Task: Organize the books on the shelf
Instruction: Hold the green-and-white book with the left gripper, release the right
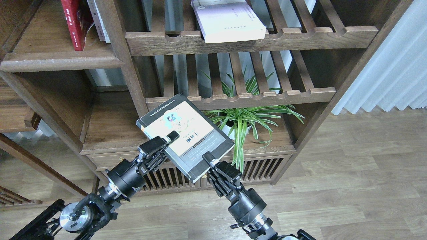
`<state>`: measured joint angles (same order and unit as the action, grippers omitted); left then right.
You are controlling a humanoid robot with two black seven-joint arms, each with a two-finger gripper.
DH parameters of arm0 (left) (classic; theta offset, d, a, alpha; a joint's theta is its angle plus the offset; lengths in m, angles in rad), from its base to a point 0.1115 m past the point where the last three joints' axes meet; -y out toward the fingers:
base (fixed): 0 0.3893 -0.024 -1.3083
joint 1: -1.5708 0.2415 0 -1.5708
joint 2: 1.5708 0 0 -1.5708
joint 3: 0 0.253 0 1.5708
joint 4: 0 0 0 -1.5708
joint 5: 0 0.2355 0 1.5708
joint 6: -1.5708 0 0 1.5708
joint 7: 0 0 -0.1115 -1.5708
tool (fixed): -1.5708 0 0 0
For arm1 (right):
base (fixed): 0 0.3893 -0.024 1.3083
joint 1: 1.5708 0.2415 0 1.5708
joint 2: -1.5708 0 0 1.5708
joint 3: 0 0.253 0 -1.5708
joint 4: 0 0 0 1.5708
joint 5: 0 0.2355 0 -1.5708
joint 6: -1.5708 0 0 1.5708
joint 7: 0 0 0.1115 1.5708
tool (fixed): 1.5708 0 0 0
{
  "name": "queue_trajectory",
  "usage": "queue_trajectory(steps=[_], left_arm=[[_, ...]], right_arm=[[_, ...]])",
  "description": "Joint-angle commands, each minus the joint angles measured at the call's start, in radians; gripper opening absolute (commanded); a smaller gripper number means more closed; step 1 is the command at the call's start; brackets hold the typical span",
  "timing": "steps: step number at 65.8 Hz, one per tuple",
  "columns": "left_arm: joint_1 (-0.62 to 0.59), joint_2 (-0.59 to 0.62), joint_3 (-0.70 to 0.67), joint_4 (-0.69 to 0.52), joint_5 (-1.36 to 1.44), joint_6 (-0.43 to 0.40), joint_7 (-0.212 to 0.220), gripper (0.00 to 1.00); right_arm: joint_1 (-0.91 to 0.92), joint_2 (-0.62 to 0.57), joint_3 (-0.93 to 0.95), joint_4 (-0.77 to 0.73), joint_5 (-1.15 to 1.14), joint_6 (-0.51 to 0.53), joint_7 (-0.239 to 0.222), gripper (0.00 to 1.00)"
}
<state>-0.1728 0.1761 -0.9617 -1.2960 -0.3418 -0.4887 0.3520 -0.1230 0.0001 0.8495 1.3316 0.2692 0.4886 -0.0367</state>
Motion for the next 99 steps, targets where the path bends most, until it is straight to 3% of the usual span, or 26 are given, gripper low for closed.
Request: queue_trajectory(steps=[1, 8, 25, 42, 50, 55, 65, 99], left_arm=[[-0.002, 0.0, 0.0, -0.002, 0.001, 0.0, -0.001, 0.07], [-0.004, 0.002, 0.0, -0.002, 0.001, 0.0, 0.001, 0.07], [-0.004, 0.002, 0.001, -0.002, 0.001, 0.0, 0.001, 0.07], [-0.004, 0.002, 0.006, -0.002, 0.003, 0.0, 0.002, 0.07], [-0.004, 0.002, 0.004, -0.003, 0.003, 0.0, 0.024, 0.07], [-0.005, 0.002, 0.004, -0.002, 0.006, 0.0, 0.027, 0.07], [-0.005, 0.025, 0.004, -0.003, 0.026, 0.0, 0.074, 0.07], [-0.007, 0.183, -0.011, -0.085, 0.15, 0.0, 0.09, 0.06]], right_arm=[[-0.001, 0.0, 0.002, 0.0, -0.001, 0.0, 0.001, 0.2], [0.0, 0.0, 0.003, 0.0, -0.001, 0.0, 0.001, 0.36], [0.0, 0.0, 0.003, 0.0, -0.001, 0.0, 0.001, 0.55], [0.002, 0.0, 0.013, 0.0, -0.007, 0.0, 0.003, 0.86], [0.005, 0.0, 0.025, -0.003, -0.007, 0.0, 0.015, 0.97], [0.008, 0.0, 0.058, -0.008, -0.002, 0.0, 0.018, 0.98], [0.011, 0.0, 0.135, -0.032, 0.001, -0.01, 0.018, 0.98], [0.066, 0.0, 0.256, -0.132, -0.001, -0.099, 0.02, 0.98]])
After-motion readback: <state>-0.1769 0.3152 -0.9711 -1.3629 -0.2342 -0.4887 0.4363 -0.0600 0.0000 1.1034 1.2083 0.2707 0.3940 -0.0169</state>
